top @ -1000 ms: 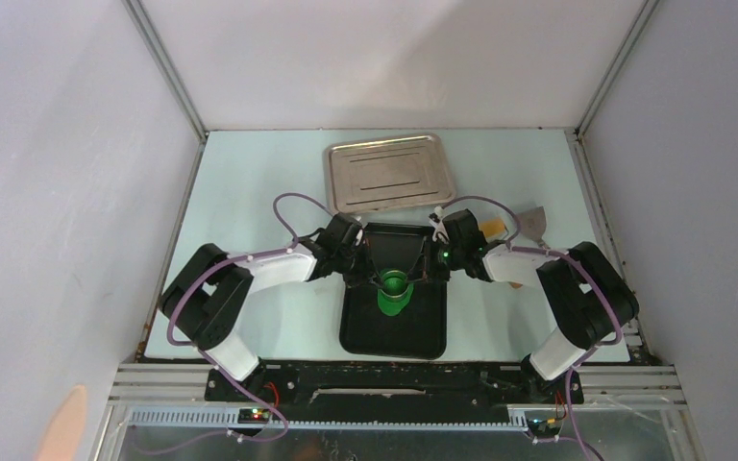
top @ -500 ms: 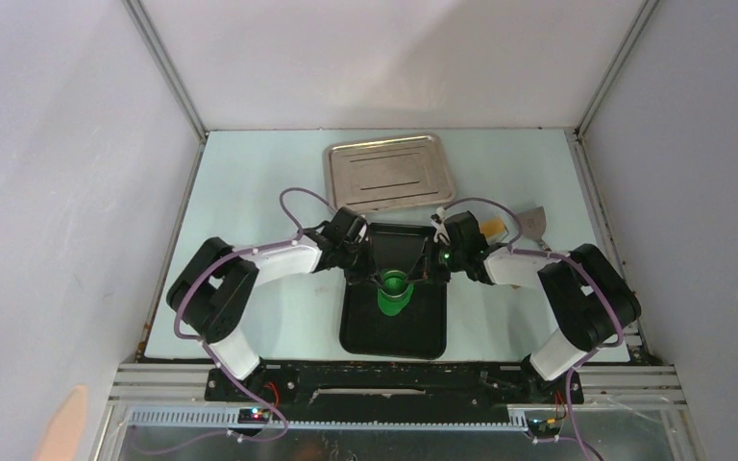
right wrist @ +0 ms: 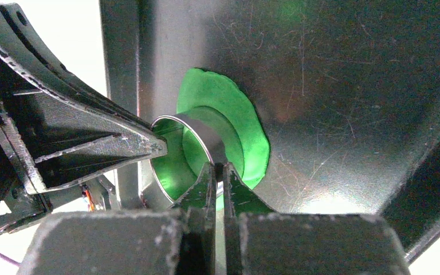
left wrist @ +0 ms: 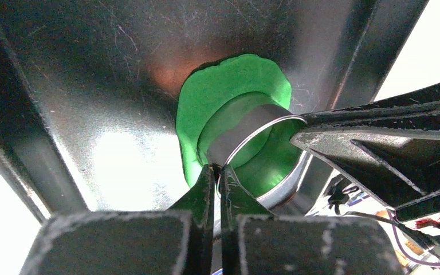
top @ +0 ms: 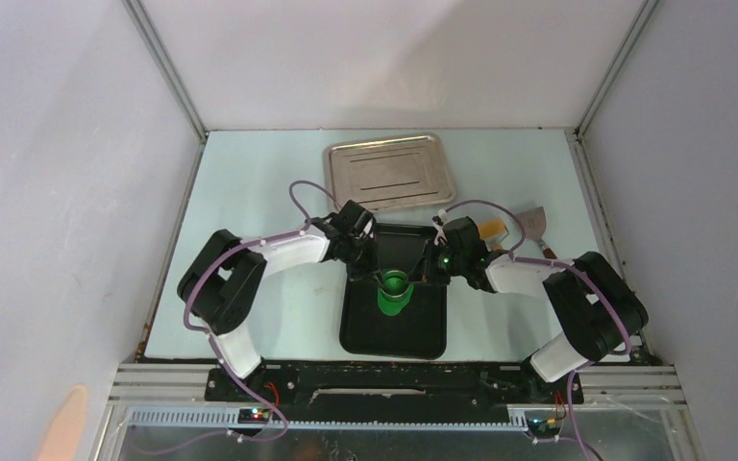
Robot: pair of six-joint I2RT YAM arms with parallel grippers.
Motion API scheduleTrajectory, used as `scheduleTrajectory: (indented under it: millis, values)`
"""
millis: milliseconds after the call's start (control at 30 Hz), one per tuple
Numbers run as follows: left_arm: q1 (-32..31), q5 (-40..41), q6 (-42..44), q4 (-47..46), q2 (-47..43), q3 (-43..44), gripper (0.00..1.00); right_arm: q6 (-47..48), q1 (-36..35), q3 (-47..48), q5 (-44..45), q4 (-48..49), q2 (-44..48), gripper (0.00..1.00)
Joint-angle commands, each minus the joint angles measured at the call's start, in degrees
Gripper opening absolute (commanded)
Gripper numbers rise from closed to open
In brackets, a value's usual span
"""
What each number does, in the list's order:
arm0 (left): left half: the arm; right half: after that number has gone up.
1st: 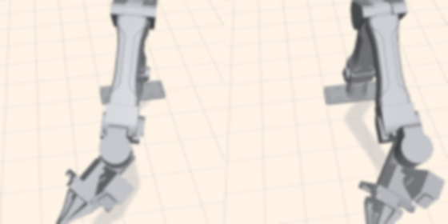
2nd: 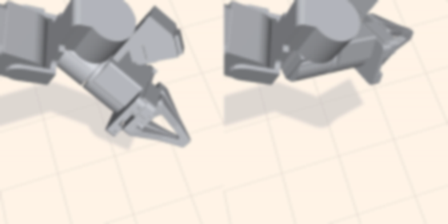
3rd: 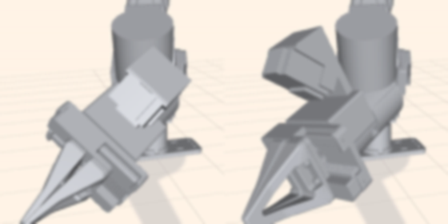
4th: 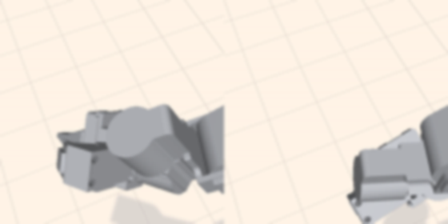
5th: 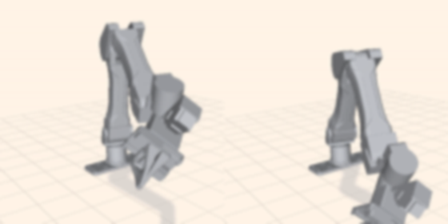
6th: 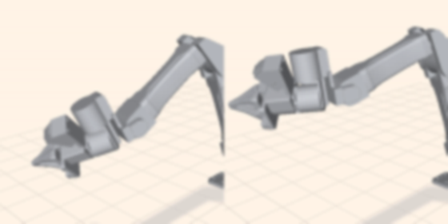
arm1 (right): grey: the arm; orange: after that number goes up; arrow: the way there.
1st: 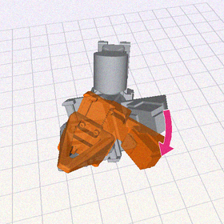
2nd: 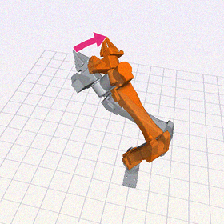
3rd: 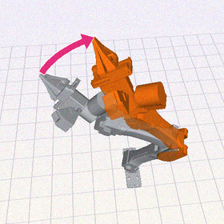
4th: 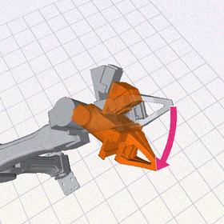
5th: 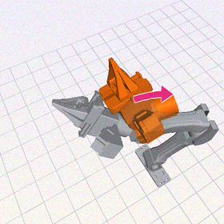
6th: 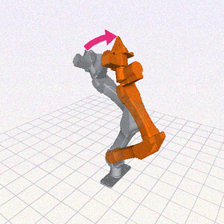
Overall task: Roll out the dumpling wrappers from the dough
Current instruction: Press the dumpling wrapper on the work surface.
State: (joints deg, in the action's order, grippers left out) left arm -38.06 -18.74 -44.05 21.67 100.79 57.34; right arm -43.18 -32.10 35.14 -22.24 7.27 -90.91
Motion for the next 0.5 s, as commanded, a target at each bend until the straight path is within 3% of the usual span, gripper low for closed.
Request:
scheduleTrajectory:
  millis: [0,233,467]
  values:
    - [-0.3,14.3,2.8,2.3,9.8,-1.7,0.00,3.0,-0.7,-5.3,11.6,-16.7,-4.4,0.00]
    - [-0.3,14.2,2.0,2.5,9.9,-2.0,0.00,3.0,-1.2,-5.3,10.5,-15.4,-6.0,0.00]
    - [-0.2,13.9,-0.2,0.6,4.7,-8.8,0.00,3.4,-1.1,-3.4,10.3,-13.7,-8.2,0.00]
